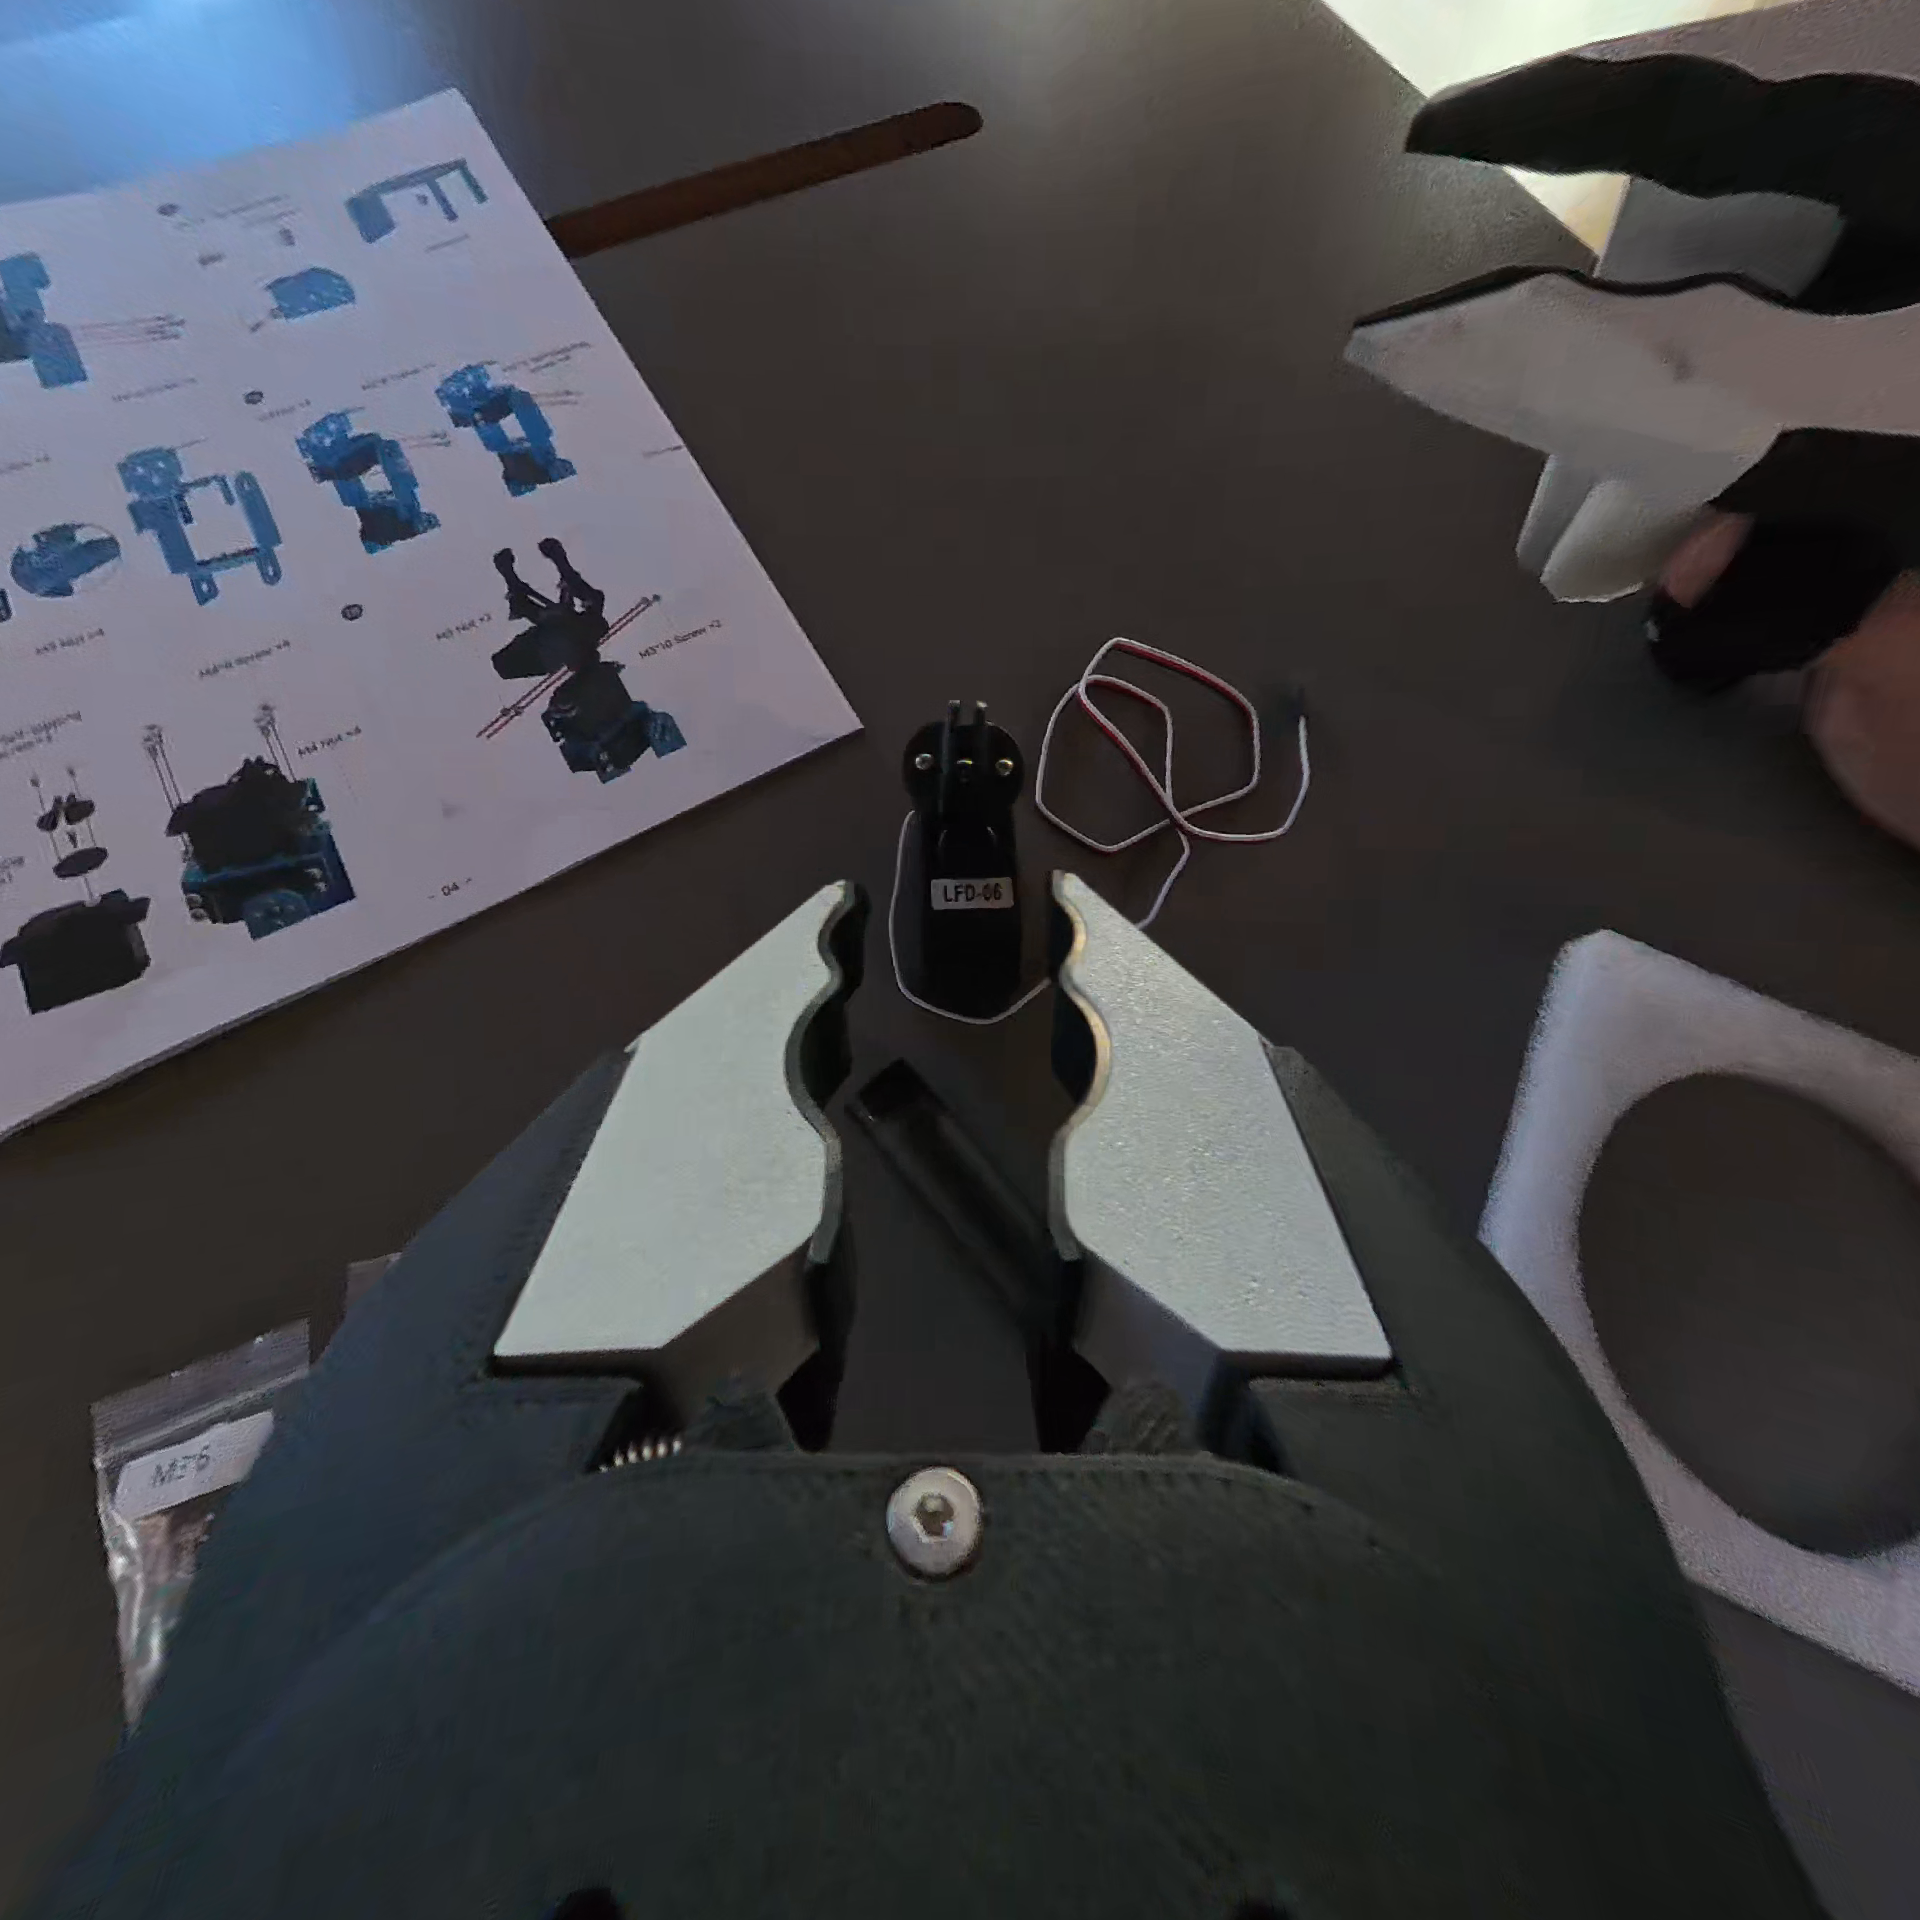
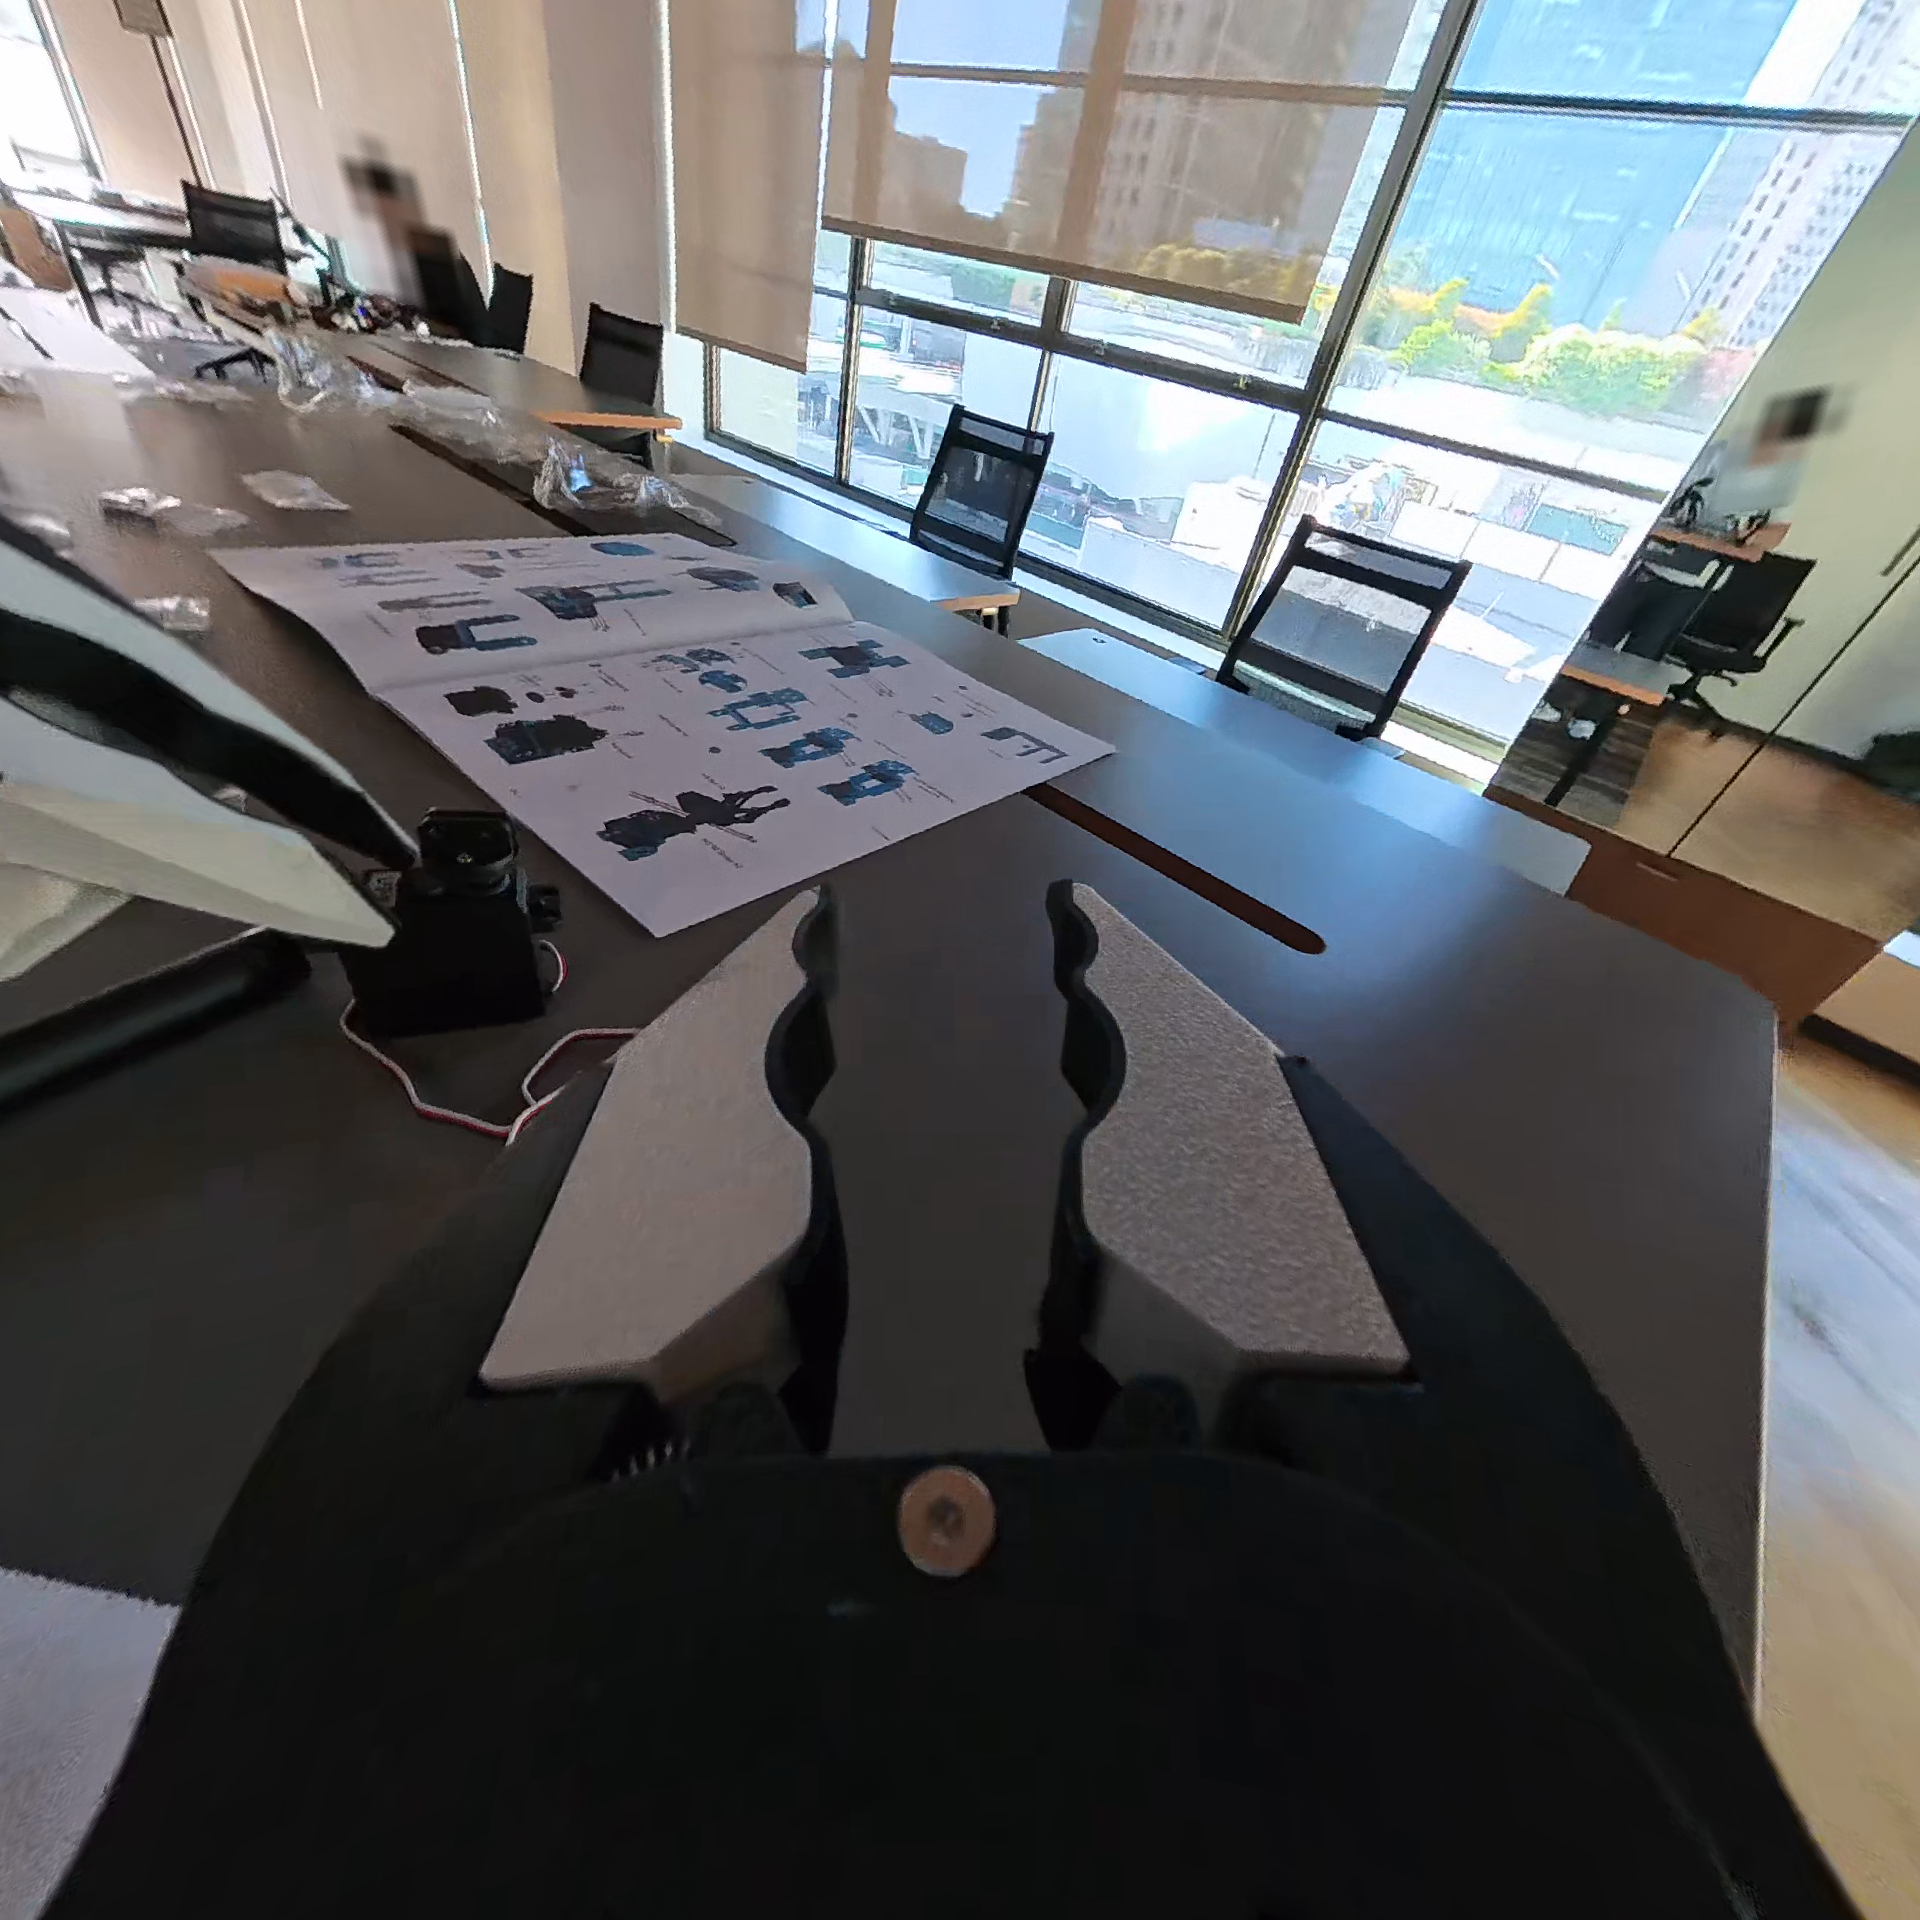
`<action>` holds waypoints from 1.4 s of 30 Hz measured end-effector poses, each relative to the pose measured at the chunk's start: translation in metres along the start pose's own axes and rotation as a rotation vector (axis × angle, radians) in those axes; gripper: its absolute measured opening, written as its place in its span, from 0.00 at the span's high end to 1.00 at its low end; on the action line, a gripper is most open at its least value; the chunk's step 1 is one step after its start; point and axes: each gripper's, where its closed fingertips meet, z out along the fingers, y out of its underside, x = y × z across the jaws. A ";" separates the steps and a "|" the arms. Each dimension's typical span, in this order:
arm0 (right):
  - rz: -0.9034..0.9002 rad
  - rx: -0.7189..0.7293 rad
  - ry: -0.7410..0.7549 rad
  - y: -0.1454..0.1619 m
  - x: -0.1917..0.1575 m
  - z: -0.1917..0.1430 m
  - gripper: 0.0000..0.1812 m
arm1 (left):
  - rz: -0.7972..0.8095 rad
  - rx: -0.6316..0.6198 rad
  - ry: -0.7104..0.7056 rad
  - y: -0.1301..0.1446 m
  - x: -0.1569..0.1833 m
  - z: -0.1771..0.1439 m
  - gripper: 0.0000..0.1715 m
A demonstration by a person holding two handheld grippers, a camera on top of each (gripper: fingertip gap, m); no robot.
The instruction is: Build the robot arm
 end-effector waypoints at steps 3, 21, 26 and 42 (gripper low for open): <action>0.057 0.023 0.000 -0.002 0.005 -0.003 0.78 | -0.025 -0.011 -0.005 0.004 0.000 0.005 0.83; 0.019 -0.001 -0.027 0.000 -0.003 0.002 0.81 | -0.202 0.200 0.291 -0.023 -0.029 -0.057 0.89; 0.002 0.002 -0.019 -0.001 -0.003 0.003 0.82 | -0.244 0.274 0.257 -0.033 -0.072 -0.099 0.89; -0.008 0.005 -0.017 -0.001 -0.004 0.002 0.82 | -0.261 0.399 0.237 -0.063 -0.126 -0.203 0.89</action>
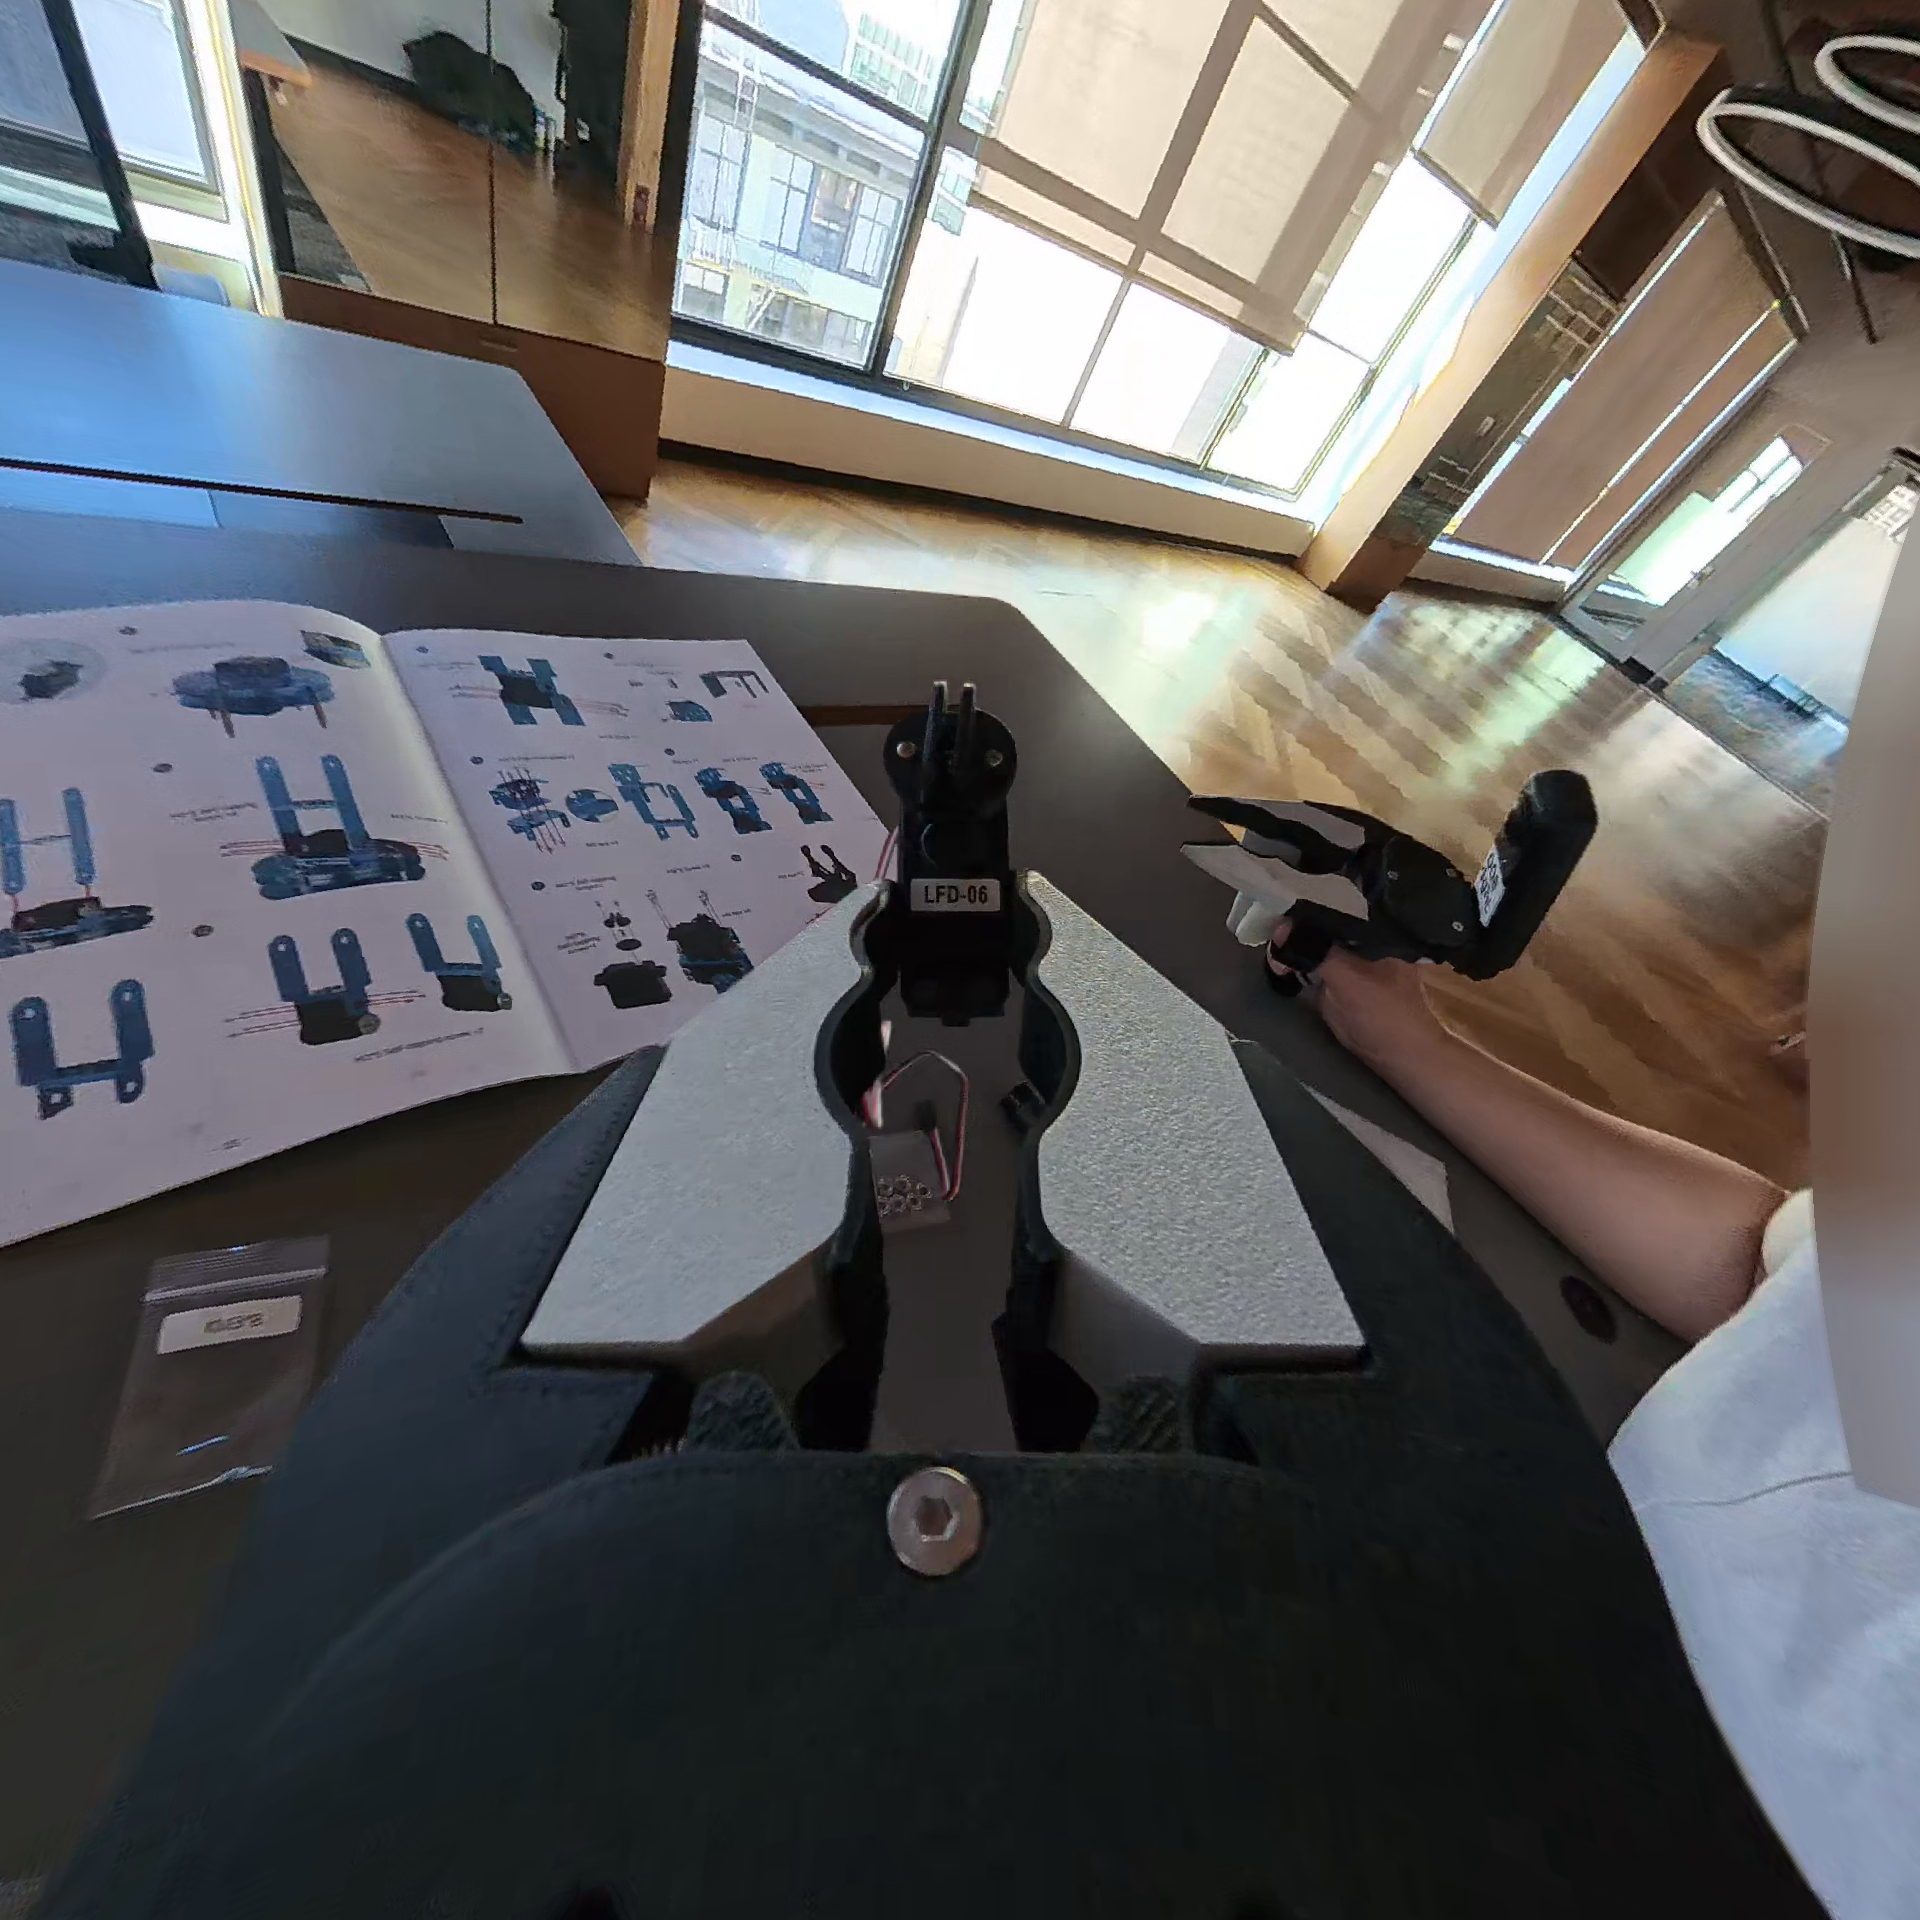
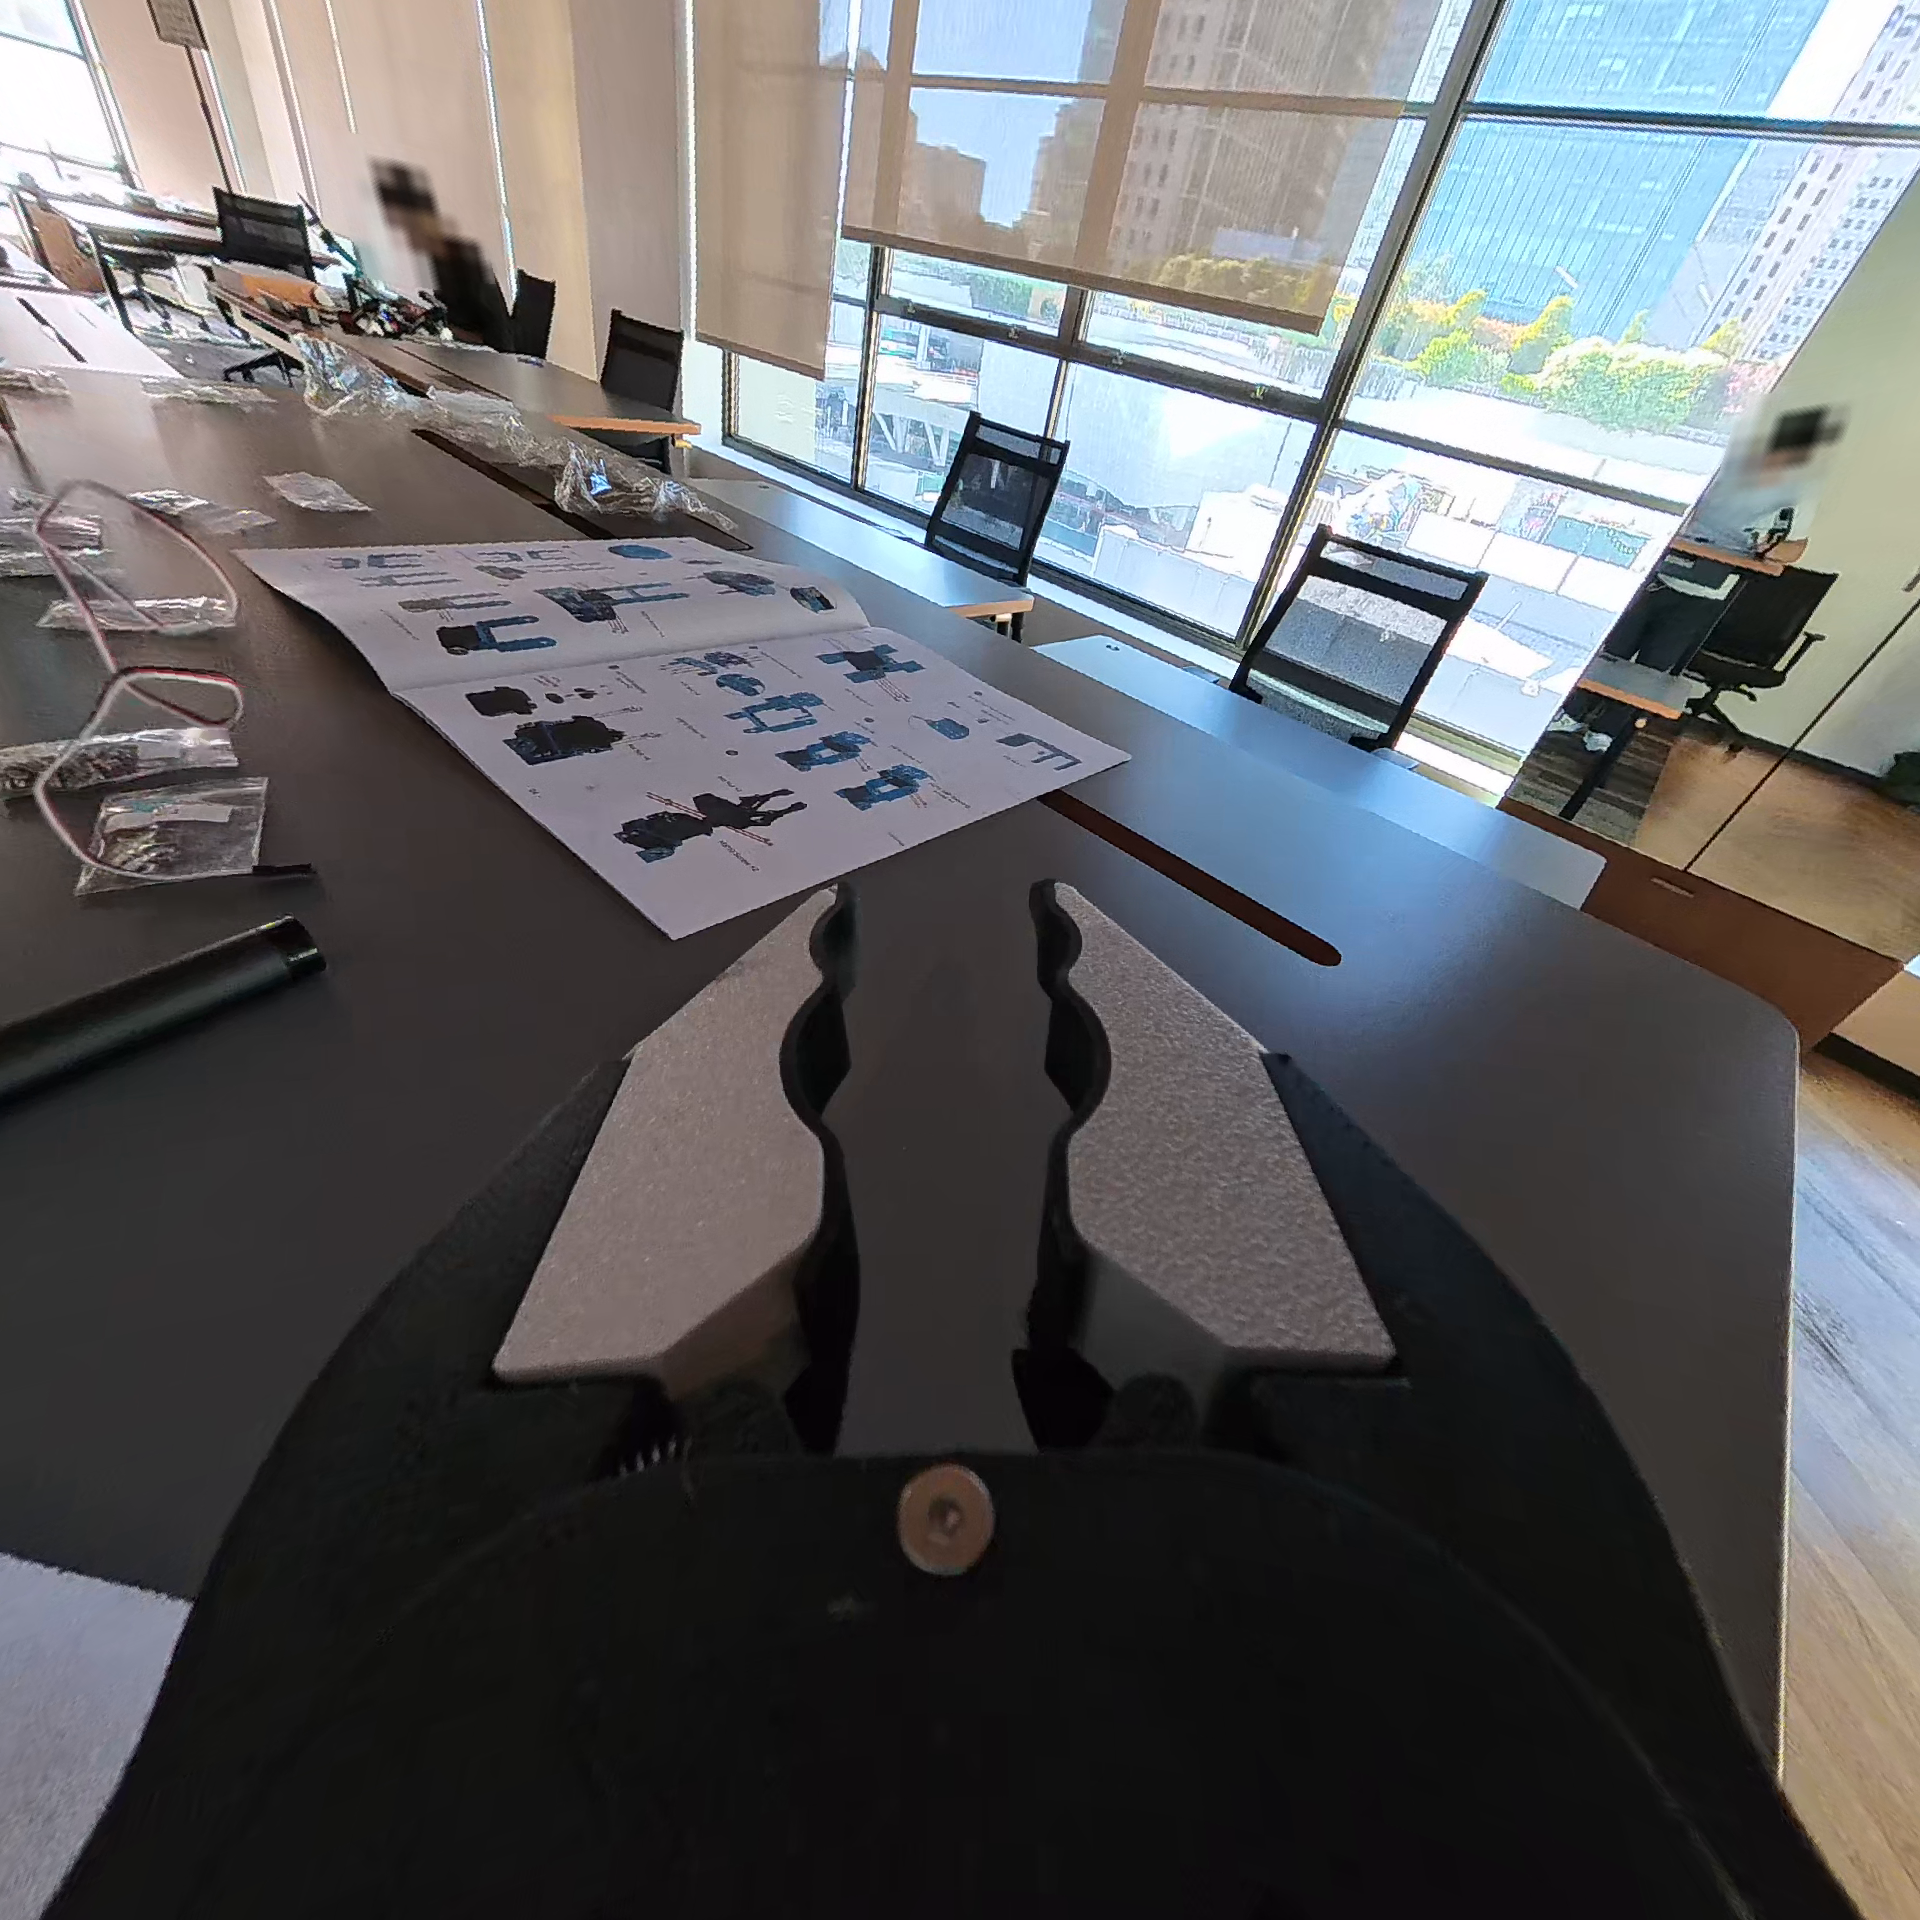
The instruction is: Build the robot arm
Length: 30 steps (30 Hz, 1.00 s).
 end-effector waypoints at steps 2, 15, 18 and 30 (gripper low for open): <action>-0.004 -0.002 -0.003 0.000 -0.001 0.000 0.82 | 0.006 -0.003 -0.013 -0.004 -0.003 -0.009 0.89; -0.005 -0.001 -0.005 0.000 -0.001 0.000 0.82 | -0.042 0.157 0.012 -0.027 0.027 -0.104 0.89; -0.025 0.003 0.005 -0.001 -0.002 -0.001 0.82 | -0.035 0.197 -0.043 -0.024 0.024 -0.137 0.89; -0.173 -0.075 0.140 -0.032 -0.009 -0.019 0.80 | 0.083 0.241 -0.086 -0.077 -0.020 -0.278 0.89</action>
